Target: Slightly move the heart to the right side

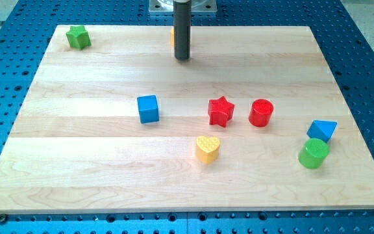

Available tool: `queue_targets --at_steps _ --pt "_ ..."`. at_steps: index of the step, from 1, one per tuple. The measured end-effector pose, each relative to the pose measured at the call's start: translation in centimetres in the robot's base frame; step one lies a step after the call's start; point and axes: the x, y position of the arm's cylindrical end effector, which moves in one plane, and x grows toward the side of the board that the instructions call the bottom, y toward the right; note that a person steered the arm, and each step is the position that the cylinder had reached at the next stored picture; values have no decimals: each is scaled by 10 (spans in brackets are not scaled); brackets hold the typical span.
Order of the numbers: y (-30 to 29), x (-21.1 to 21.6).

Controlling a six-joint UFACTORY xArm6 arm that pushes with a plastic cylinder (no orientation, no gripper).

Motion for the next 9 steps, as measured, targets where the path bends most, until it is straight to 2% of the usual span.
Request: queue_targets --at_steps 1,3,4,6,7,8,9 --pt "0 -18" --pt "-5 38" --pt "-5 38" --pt "-12 140" --pt "-14 171" --pt "-3 221" --pt "1 228"
